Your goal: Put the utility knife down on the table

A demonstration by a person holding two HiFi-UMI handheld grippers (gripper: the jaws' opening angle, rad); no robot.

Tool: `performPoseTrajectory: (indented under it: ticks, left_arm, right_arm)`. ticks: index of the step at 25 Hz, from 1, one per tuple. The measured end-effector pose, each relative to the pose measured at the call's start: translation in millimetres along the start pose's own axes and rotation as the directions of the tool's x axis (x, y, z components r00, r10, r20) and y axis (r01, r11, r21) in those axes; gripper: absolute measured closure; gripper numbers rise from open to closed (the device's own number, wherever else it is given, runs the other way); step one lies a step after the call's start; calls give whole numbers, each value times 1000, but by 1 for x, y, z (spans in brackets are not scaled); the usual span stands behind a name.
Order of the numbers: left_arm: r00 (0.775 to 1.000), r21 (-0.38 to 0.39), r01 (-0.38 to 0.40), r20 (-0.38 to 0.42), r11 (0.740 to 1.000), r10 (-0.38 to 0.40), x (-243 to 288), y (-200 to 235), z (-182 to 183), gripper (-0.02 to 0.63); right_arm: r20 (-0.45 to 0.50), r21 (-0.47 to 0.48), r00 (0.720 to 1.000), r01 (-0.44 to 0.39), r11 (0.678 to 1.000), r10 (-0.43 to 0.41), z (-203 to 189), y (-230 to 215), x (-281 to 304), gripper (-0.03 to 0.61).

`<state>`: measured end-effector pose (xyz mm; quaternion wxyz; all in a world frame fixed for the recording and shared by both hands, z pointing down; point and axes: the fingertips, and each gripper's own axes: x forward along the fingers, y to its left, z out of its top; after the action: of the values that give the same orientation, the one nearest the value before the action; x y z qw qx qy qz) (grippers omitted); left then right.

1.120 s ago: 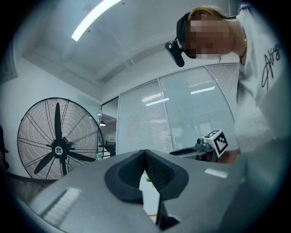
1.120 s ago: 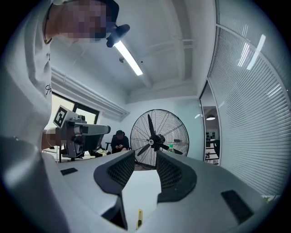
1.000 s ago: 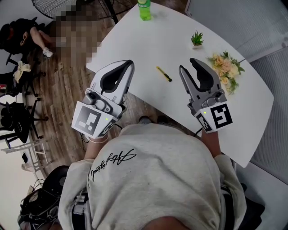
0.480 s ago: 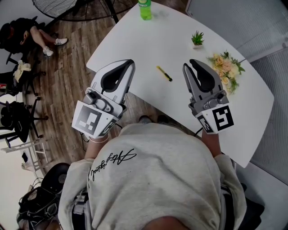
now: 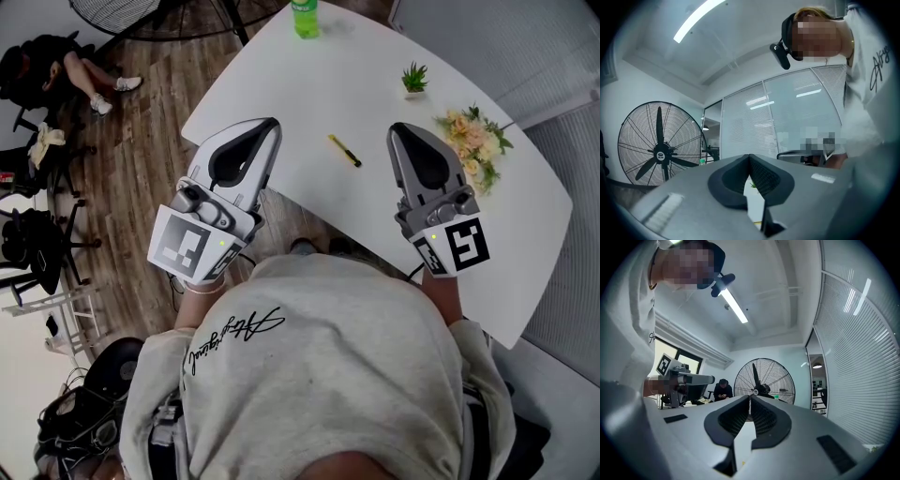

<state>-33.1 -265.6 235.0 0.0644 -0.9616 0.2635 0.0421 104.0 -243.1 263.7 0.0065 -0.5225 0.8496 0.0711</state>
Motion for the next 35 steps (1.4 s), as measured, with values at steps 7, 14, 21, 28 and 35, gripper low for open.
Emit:
performPoseTrajectory:
  ticks: [7,14,21,28,35]
  left_arm:
    - [1000,1,-6,-4,1000,6,-1,1,-1,615]
    - [1000,2,-9,-4,1000,9,0,-3,-2,615]
    - [1000,-5,-16,1,1000,16,-2,2,-3,615]
    - [1000,-4,-20,0,1000,20,-1,3,-1,615]
    - [1000,0,-27,1,1000,27,-1,2,-2,615]
  right_arm:
    - [0,-3,1000,2,1000,-2,0,-2,-1,574]
    - [-3,-3,1000,3,1000,-3,-2,-2,-5,575]
    - [3,1,1000,15,1000,-15,-4,-2,-1,575]
    - [17,-8,999,28,1000,-28,0,-5,-1,575]
    - [23,-27,1000,20,999,-20,-2,-3,-3,575]
